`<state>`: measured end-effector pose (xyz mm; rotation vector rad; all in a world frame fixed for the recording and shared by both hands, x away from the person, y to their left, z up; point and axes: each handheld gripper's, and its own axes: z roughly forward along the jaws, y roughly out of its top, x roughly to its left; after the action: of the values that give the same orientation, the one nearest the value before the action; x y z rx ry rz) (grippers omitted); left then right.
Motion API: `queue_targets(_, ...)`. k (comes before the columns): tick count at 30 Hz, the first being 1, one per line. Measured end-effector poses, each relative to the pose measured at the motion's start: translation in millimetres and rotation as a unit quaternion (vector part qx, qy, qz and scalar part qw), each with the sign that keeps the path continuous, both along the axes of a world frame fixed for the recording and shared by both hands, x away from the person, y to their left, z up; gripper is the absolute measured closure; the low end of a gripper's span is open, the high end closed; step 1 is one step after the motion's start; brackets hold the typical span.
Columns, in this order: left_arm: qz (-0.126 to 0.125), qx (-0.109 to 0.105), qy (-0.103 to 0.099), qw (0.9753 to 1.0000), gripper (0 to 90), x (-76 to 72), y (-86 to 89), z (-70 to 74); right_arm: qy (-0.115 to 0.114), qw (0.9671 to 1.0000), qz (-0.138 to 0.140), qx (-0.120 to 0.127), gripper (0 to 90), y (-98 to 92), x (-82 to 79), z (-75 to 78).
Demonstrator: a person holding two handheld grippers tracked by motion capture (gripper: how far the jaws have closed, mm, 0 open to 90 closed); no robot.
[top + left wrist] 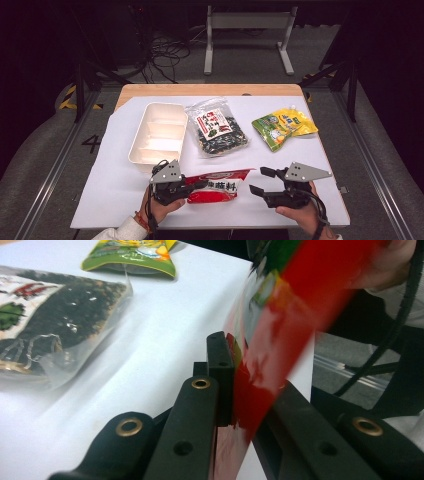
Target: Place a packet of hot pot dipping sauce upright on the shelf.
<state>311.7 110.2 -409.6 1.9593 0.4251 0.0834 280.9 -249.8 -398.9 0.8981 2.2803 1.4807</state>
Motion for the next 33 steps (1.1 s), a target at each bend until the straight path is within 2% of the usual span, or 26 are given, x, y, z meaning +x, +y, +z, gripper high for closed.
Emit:
queue_targets(1,0.001,-0.002,-0.006,1.0,89.9,-0.4,1.2,2.3,0.003,0.9998,-0.01,-0.015,28.8,-4.3,-3.4,-4.1)
queue_targets(3,0.006,-0.007,-0.017,0.9998,89.9,-0.9,5.5,11.4,0.012,0.9994,-0.02,-0.027,28.3,-13.0,-9.9,-12.0)
queue_targets(4,0.006,-0.007,-0.017,0.9998,89.9,-0.9,5.5,11.4,0.012,0.9994,-0.02,-0.027,28.3,-13.0,-9.9,-12.0)
queue_targets(5,0.006,-0.012,-0.021,0.9997,89.9,-0.6,7.7,15.2,0.013,0.9987,-0.029,-0.041,28.0,-20.7,-15.0,-17.2)
queue_targets(8,0.013,-0.018,-0.035,0.9991,89.9,1.6,14.2,26.3,0.014,0.9979,-0.046,-0.043,26.3,-30.3,-19.1,-24.7)
queue_targets(10,0.016,-0.022,-0.036,0.999,89.9,2.9,16.2,29.2,0.014,0.9977,-0.047,-0.046,25.9,-31.1,-19.3,-26.1)
queue_targets(13,0.026,-0.03,-0.045,0.9982,89.9,8.6,23.5,40.1,-0.007,0.9952,-0.056,-0.08,24.6,-29.8,-19.7,-28.6)
queue_targets(15,0.033,-0.03,-0.057,0.9974,89.9,11.8,27.6,48.5,-0.007,0.9954,-0.053,-0.079,23.5,-28.7,-18.9,-29.4)
queue_targets(18,0.044,-0.03,-0.069,0.9962,89.9,18.1,35.1,62.7,-0.015,0.9936,-0.055,-0.098,23.4,-25.7,-18.5,-31.0)
queue_targets(21,0.059,-0.024,-0.087,0.9942,89.9,28.5,43.6,78.4,-0.019,0.9923,-0.056,-0.109,23.3,-23.6,-18.3,-32.7)
queue_targets(23,0.069,-0.025,-0.092,0.993,89.9,36.1,49.5,87.7,-0.02,0.9921,-0.056,-0.11,23.4,-23.1,-18.1,-33.0)
queue_targets(25,0.083,-0.017,-0.102,0.9912,89.8,44.7,54.9,95.7,-0.02,0.992,-0.059,-0.11,23.4,-23.5,-17.5,-33.3)
queue_targets(29,0.11,-0.017,-0.099,0.9888,89.9,67.6,69.7,103.8,-0.019,0.9918,-0.063,-0.109,23.3,-25.0,-15.3,-35.3)
queue_targets(33,0.134,-0.011,-0.094,0.9865,89.9,94.0,86.3,104.8,-0.017,0.9918,-0.065,-0.108,23.3,-25.2,-13.0,-37.0)
